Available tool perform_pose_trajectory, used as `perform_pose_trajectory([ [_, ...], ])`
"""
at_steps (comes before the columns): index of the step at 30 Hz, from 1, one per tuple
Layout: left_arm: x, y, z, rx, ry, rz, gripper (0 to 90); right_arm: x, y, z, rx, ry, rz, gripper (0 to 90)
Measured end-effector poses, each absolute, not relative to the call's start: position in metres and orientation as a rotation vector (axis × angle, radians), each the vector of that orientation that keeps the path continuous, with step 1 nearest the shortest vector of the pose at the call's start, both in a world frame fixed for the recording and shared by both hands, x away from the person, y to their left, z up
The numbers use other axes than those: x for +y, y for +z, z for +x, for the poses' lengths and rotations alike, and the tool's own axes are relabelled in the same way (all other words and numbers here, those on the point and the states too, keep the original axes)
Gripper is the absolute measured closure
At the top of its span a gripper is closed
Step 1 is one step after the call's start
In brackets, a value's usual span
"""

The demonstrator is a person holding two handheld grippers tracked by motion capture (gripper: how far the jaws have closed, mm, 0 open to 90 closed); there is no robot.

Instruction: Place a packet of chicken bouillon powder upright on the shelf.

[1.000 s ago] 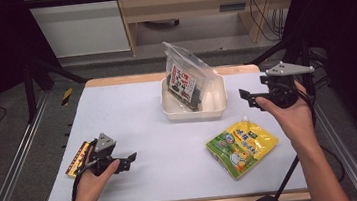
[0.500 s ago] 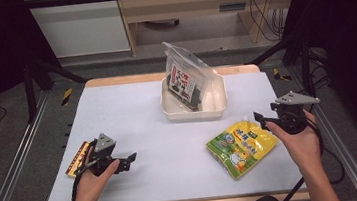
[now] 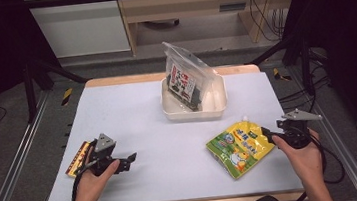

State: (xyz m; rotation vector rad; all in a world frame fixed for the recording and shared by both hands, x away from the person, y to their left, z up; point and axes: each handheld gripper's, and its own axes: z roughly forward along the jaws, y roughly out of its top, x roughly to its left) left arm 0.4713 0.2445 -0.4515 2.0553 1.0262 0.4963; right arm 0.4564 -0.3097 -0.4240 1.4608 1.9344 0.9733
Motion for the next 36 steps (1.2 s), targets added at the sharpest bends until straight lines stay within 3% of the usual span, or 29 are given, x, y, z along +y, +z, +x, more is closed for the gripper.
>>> perform_pose_trajectory([
  [10, 0.243, -0.452, 0.471, 1.023, 0.493, 2.059, 8.6, -0.322, -0.446, 0.455, 1.938, 0.949, 1.544, 39.1],
  [36, 0.242, -0.452, 0.471, 1.012, 0.487, 2.066, 8.6, -0.322, -0.473, 0.454, 2.005, 0.946, 1.629, 33.0],
])
